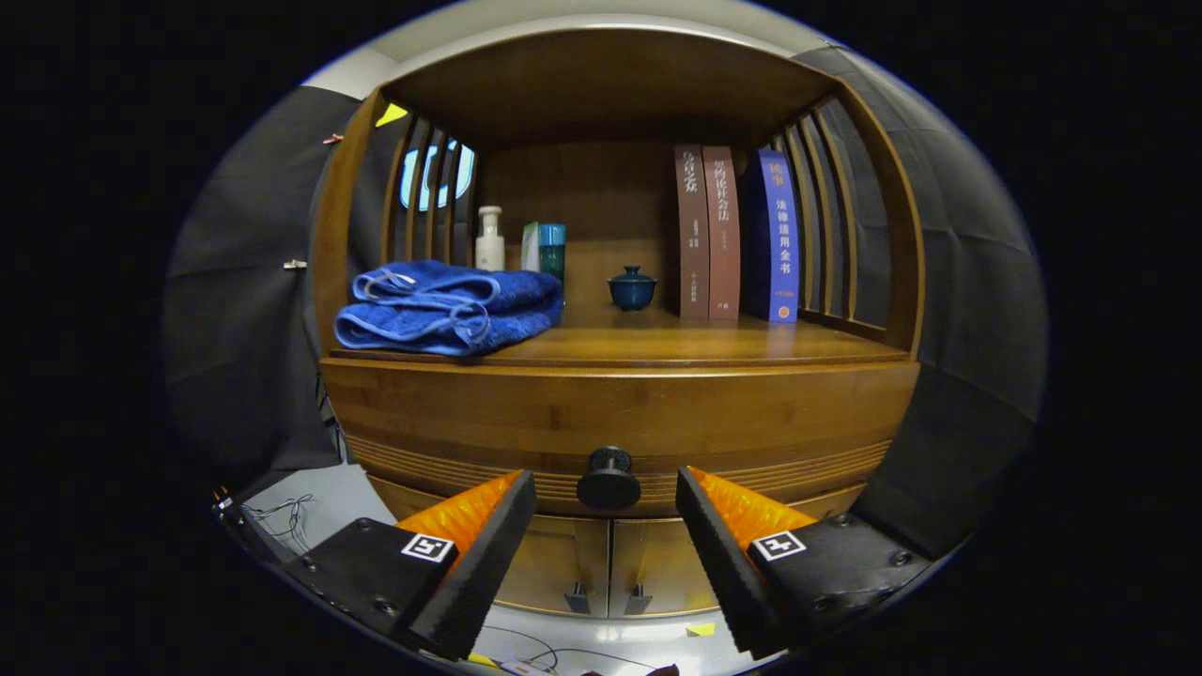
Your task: Pull open the drawer, take out the items inside it, and place them on the countertop above the cabinet.
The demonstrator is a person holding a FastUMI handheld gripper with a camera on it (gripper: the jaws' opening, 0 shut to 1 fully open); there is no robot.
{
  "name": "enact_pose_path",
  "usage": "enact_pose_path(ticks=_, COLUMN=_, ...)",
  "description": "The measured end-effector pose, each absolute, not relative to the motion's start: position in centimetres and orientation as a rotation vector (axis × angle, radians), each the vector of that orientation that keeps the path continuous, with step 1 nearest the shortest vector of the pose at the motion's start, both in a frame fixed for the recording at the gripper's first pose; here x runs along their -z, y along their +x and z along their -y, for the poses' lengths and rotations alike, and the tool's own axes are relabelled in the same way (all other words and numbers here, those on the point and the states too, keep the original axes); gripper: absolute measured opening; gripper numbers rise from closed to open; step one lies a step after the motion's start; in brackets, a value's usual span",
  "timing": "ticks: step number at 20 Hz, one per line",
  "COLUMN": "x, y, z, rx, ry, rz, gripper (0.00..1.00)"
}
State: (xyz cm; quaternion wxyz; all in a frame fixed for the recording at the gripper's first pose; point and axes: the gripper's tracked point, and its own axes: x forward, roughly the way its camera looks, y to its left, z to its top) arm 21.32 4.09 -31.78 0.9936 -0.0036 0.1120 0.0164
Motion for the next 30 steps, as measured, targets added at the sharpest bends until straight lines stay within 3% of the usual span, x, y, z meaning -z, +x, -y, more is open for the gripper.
enact_pose_path(ticks=3, x=33.9, y=23.6, z=-3.0, rx=0.014, ry=-0.01, rz=-0.271, gripper=0.99)
enact_pose_path(ticks=5, x=34.0, y=24.2, z=-3.6, rx=-0.015, ry=0.026, rz=-0.263, gripper=0.86)
enact_pose_path(ticks=8, x=33.6, y=23.9, z=-3.8, rx=-0.015, ry=-0.016, rz=-0.24, gripper=0.51)
enact_pose_path(ticks=12, x=33.8, y=24.1, z=-3.9, rx=-0.014, ry=0.024, rz=-0.253, gripper=0.35)
enact_pose_path(ticks=30, x=33.9, y=9.7, z=-3.6, rx=-0.025, ry=0.027, rz=-0.281, gripper=0.34)
